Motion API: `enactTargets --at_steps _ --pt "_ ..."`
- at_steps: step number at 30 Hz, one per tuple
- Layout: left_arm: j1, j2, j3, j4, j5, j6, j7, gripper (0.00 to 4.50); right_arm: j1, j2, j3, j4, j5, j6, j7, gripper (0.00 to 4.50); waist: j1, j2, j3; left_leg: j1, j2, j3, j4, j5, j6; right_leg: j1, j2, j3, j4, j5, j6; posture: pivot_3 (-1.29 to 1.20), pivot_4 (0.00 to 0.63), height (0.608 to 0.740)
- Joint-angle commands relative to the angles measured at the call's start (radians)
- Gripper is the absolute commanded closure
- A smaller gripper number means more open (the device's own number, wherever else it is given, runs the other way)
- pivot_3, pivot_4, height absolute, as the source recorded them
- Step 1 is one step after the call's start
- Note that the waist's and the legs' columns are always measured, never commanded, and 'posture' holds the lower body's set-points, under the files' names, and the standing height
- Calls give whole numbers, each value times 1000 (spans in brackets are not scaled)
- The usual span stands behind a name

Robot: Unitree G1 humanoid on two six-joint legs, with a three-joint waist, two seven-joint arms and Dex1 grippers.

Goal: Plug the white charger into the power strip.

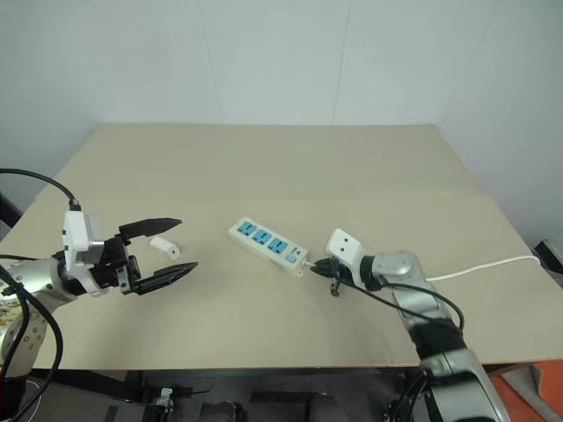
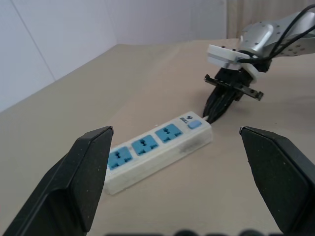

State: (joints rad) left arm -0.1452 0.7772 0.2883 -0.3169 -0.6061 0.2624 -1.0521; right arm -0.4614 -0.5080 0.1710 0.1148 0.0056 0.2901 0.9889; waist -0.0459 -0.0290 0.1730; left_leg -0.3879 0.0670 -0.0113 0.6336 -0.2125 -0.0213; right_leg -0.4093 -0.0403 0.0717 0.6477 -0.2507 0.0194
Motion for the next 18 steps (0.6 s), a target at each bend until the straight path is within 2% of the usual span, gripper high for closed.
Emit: enactTargets --at_steps 1,6,10,13,18 --pt "-6 0 11 -22 -13 -16 -3 0 80 16 -13 -212 27 158 -77 4493 -2 0 0 0 0 0 0 0 0 0 0 0 0 -1 1 0 150 740" --pt "-6 -1 11 -22 -14 -15 -4 0 161 67 -22 -347 19 293 -215 4493 -1 0 0 1 0 0 0 0 0 0 0 0 0 -4 7 0 150 740" --pt "-14 -2 4 -18 -11 -16 -5 0 164 80 -22 -352 26 311 -257 3116 -1 -1 0 0 0 0 0 0 0 0 0 0 0 -4 7 0 150 740" --pt "-19 -2 2 -15 -11 -16 -5 0 154 56 -52 -343 67 282 -227 2060 1 -1 0 0 0 0 0 0 0 0 0 0 0 -4 7 0 150 740" --pt "-21 -3 4 -12 -12 -19 -9 0 141 -31 -123 -306 182 210 -89 335 4 -1 0 0 0 0 0 0 0 0 0 0 -1 -4 7 0 150 740"
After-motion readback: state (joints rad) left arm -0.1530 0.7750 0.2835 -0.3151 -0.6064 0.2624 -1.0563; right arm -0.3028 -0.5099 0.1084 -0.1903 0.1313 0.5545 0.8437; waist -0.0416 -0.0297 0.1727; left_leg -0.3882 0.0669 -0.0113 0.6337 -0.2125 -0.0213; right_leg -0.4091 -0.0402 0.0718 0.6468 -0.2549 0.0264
